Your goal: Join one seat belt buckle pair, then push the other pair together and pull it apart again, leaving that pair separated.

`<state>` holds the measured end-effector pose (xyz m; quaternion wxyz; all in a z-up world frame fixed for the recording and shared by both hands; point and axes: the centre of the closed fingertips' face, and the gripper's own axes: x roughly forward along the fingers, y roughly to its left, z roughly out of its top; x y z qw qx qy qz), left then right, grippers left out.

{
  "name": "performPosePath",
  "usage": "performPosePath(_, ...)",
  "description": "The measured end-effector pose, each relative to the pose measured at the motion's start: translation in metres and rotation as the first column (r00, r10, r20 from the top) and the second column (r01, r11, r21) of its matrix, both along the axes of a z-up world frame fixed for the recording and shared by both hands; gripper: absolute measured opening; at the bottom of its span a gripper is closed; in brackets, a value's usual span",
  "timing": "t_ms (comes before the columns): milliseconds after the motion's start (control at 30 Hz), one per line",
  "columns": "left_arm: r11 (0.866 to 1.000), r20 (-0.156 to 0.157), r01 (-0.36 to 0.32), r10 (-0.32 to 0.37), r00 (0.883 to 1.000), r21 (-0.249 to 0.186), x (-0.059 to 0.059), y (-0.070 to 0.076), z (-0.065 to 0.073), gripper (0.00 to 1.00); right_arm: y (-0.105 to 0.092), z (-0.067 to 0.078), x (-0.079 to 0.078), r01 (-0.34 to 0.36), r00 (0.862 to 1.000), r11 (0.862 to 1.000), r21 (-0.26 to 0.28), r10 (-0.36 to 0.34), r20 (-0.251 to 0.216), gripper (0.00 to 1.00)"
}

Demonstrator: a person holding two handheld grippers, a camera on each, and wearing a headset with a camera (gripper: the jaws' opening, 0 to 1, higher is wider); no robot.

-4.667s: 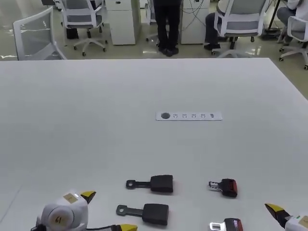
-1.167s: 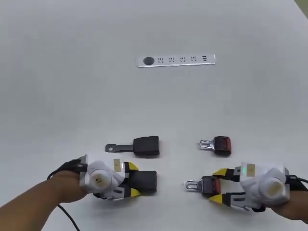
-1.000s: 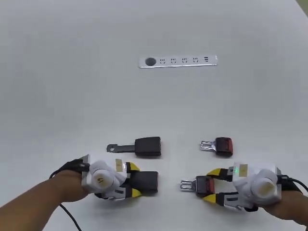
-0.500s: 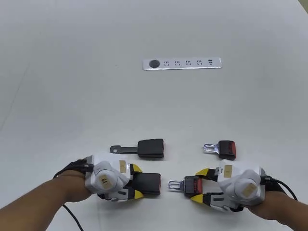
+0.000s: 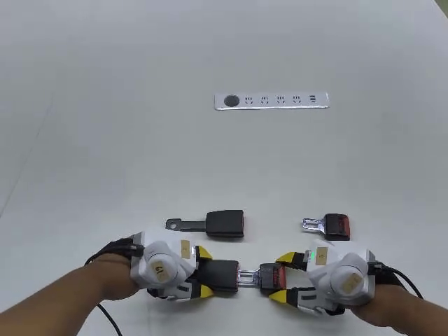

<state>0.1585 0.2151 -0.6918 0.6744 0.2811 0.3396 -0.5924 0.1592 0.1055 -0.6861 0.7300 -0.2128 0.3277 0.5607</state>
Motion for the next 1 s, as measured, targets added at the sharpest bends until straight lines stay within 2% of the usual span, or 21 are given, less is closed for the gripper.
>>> performPosePath(167,1.000,0.001,-0.001,0.001,1.000,0.004,-0.001,-0.001,0.001,0.34,0.018,-0.003,0.001,0.012,1.000,1.000,0.005,-0.012,0.003,0.33)
performPosePath(200,1.000,-0.002,0.000,0.000,1.000,0.011,-0.001,0.000,0.001,0.34,0.019,-0.008,0.000,0.006,1.000,1.000,-0.009,-0.006,0.013,0.33)
performPosePath(267,1.000,-0.003,-0.001,0.001,1.000,0.011,-0.002,0.000,0.001,0.34,0.016,-0.011,0.001,0.004,1.000,1.000,0.003,-0.004,0.003,0.33)
performPosePath(433,1.000,-0.003,0.001,-0.001,1.000,0.021,-0.003,-0.001,0.001,0.34,0.020,-0.013,0.001,0.011,1.000,1.000,-0.002,-0.011,-0.001,0.33)
performPosePath(567,1.000,-0.005,0.003,-0.003,1.000,0.029,-0.003,0.000,-0.001,0.34,0.026,-0.016,0.000,0.030,0.999,0.999,0.023,-0.030,-0.015,0.33)
performPosePath(700,0.999,-0.005,0.003,-0.003,1.000,0.033,-0.003,0.000,-0.001,0.34,0.035,-0.016,-0.002,0.032,0.999,0.999,0.029,-0.031,-0.014,0.32)
performPosePath(1000,0.999,-0.006,0.013,-0.013,1.000,0.049,-0.003,0.001,-0.001,0.33,0.039,-0.014,-0.001,0.030,1.000,0.999,0.025,-0.030,-0.010,0.32)
